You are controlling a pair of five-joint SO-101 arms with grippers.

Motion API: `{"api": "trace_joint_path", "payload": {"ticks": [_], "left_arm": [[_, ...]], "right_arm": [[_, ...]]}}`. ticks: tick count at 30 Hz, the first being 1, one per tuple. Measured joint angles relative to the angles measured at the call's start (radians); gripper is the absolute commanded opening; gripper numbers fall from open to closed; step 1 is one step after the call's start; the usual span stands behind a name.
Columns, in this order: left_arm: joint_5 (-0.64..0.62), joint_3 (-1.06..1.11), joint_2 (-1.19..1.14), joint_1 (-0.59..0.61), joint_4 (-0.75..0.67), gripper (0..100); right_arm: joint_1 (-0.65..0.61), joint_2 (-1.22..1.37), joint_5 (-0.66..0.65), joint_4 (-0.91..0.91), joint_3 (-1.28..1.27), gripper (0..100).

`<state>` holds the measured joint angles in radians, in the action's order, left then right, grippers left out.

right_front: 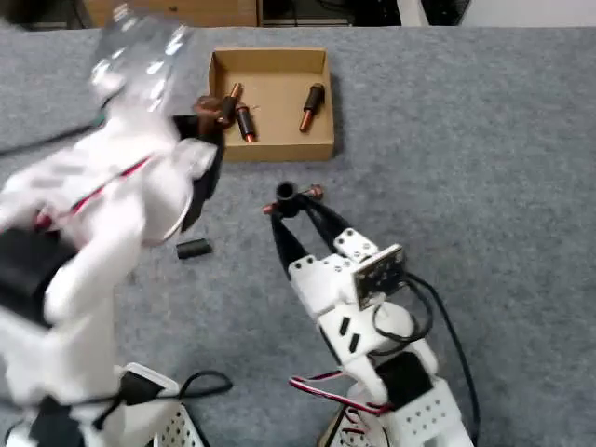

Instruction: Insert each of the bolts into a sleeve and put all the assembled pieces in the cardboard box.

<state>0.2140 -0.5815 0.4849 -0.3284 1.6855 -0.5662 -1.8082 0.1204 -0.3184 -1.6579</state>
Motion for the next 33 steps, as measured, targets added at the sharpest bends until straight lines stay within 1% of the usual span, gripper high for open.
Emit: {"api": "trace_joint_path", "payload": {"ticks": [5, 8, 10, 12, 16, 20, 25, 27, 30, 33], "left_arm": [[-0.003, 0.261, 0.149, 0.000, -0.160, 2], [-0.003, 0.425, 0.230, -0.035, -0.253, 8], [-0.003, 0.522, 0.295, -0.086, -0.313, 11], [-0.008, 0.623, 0.367, -0.129, -0.370, 13], [-0.066, 0.792, 0.489, -0.150, -0.489, 17], [-0.081, 0.862, 0.534, -0.158, -0.532, 16], [-0.089, 0.891, 0.545, -0.160, -0.540, 14], [-0.091, 0.916, 0.549, -0.121, -0.540, 14], [-0.091, 0.970, 0.548, -0.040, -0.540, 15], [-0.091, 1.033, 0.548, 0.049, -0.540, 20]], "right_arm": [[-0.089, 0.000, 0.000, 0.089, -0.034, 0.2], [-0.123, 0.000, 0.003, 0.089, -0.034, 0.2], [-0.144, 0.000, 0.006, 0.064, -0.034, 0.2], [-0.158, 0.000, 0.043, 0.017, -0.034, 0.2], [-0.157, 0.000, 0.129, -0.083, -0.034, 0.2], [-0.158, 0.000, 0.181, -0.157, -0.034, 0.2], [-0.157, 0.000, 0.209, -0.167, -0.035, 0.2], [-0.157, 0.000, 0.209, -0.170, -0.035, 0.2], [-0.157, 0.000, 0.209, -0.224, -0.035, 0.2], [-0.157, 0.000, 0.209, -0.284, -0.035, 0.2]]}}
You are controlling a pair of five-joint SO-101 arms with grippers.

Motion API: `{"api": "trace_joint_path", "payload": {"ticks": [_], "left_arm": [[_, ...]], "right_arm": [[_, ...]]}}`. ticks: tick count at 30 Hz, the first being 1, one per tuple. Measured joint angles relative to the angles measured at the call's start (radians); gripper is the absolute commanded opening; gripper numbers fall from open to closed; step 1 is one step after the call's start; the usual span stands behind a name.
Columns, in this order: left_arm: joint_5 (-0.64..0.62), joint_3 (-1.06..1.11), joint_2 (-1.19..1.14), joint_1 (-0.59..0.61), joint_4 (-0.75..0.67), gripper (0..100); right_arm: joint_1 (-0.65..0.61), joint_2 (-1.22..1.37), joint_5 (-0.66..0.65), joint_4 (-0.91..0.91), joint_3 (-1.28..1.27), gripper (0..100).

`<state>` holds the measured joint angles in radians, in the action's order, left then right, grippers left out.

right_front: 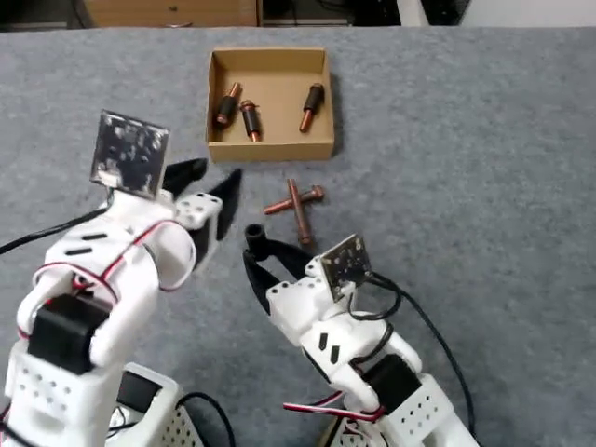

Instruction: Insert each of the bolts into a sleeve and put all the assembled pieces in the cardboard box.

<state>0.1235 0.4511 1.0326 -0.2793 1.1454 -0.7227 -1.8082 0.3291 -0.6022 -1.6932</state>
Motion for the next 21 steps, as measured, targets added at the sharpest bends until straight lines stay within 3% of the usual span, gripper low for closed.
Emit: {"api": "trace_joint_path", "payload": {"ticks": [4, 11, 16, 21], "left_arm": [[0.000, 0.100, 0.000, 0.064, -0.043, 22], [-0.055, 0.153, -0.043, 0.114, -0.049, 22], [-0.087, 0.153, -0.247, 0.092, -0.044, 22], [-0.106, 0.029, -0.531, 0.037, -0.044, 22]], "right_arm": [[0.083, 0.000, 0.000, -0.038, 0.043, 0.2], [0.428, 0.000, -0.080, -0.227, 0.186, 0.2], [0.641, 0.000, -0.091, -0.295, 0.229, 0.2], [0.736, 0.000, -0.091, -0.325, 0.236, 0.2]]}}
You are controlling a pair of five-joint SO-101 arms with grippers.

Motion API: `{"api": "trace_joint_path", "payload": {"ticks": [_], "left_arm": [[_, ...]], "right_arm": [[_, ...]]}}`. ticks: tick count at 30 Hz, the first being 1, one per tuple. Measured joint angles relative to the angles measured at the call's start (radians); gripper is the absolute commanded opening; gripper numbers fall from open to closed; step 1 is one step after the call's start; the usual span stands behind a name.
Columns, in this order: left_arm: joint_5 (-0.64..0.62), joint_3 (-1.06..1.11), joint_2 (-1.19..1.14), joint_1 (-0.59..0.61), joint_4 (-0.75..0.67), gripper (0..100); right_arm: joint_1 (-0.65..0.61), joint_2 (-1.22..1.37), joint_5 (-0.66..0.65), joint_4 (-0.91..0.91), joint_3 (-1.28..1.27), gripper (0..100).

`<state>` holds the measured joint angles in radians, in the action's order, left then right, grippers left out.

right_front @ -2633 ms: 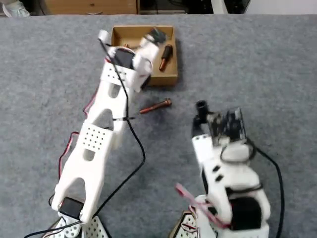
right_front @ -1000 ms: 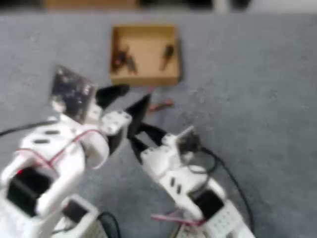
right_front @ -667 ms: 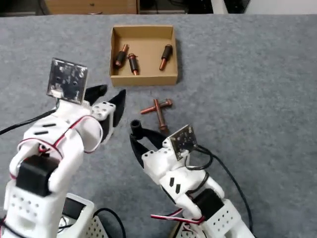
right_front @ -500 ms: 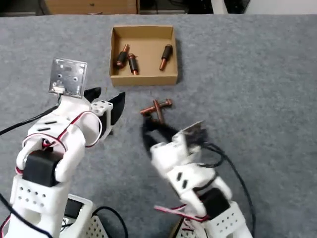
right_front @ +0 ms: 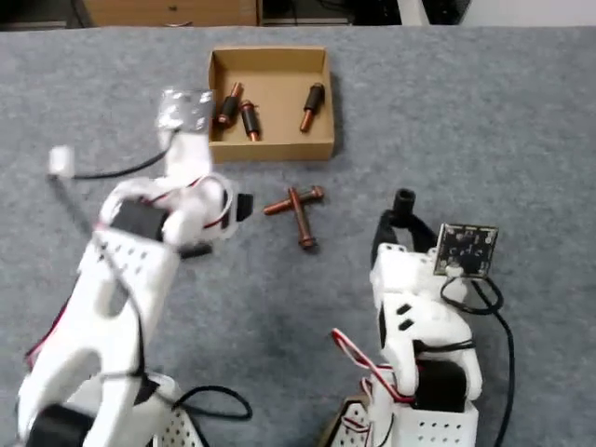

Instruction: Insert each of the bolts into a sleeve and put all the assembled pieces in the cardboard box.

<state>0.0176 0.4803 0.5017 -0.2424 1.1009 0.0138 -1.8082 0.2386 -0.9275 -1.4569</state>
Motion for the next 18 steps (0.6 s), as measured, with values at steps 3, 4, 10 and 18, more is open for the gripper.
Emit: {"api": "trace_joint_path", "payload": {"ticks": [3, 4, 10, 18], "left_arm": [[0.000, -0.121, -0.144, -0.061, 0.015, 22], [0.000, -0.164, -0.187, -0.084, 0.032, 20], [0.034, -0.427, -0.437, -0.178, 0.124, 16], [-0.052, -0.804, -0.853, -0.207, 0.330, 16]], "right_arm": [[0.020, 0.000, 0.000, -0.011, 0.000, 0.2], [0.031, 0.000, 0.000, -0.011, 0.000, 0.2], [0.077, 0.000, 0.000, -0.011, 0.000, 0.2], [0.080, 0.000, 0.000, -0.011, 0.000, 0.2]]}}
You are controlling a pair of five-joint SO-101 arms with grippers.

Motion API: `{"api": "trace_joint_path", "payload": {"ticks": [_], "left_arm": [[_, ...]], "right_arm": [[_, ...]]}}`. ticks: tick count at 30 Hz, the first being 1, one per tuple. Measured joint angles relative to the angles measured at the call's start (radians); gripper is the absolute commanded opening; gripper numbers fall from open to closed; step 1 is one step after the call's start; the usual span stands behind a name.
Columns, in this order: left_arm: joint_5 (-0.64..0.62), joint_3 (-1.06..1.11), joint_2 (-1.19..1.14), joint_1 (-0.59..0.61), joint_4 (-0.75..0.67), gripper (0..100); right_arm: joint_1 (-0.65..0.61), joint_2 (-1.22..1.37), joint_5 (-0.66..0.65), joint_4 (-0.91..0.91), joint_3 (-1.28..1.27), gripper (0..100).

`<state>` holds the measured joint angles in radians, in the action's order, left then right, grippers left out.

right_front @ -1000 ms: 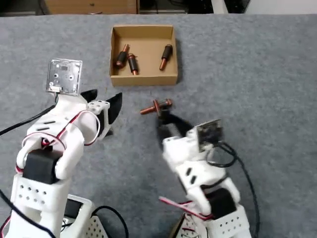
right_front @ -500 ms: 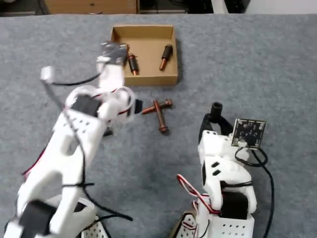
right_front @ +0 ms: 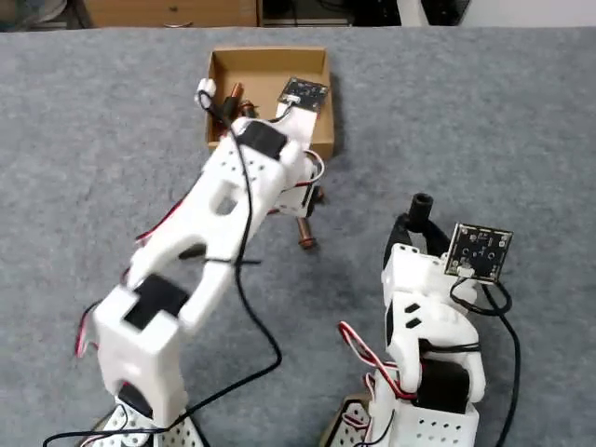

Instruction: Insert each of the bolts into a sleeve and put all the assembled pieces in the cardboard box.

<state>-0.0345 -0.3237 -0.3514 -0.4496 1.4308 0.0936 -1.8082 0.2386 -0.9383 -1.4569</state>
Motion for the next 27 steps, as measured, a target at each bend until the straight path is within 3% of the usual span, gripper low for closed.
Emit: {"api": "trace_joint_path", "payload": {"ticks": [4, 6, 11, 19, 27], "left_arm": [[-0.025, -0.232, -0.193, 0.002, 0.074, 16], [0.023, -0.359, -0.276, 0.002, 0.094, 16], [0.273, -0.611, -0.446, -0.015, 0.118, 16], [0.617, -0.809, -0.615, -0.028, 0.245, 16], [0.661, -0.990, -0.761, 0.021, 0.253, 16]], "right_arm": [[0.000, 0.000, 0.000, 0.000, 0.000, 0.2], [0.000, 0.000, 0.000, 0.000, 0.000, 0.2], [0.000, 0.000, 0.000, 0.000, 0.000, 0.2], [0.000, 0.000, 0.000, -0.012, 0.000, 0.2], [0.000, 0.000, 0.009, -0.018, 0.000, 0.2]]}}
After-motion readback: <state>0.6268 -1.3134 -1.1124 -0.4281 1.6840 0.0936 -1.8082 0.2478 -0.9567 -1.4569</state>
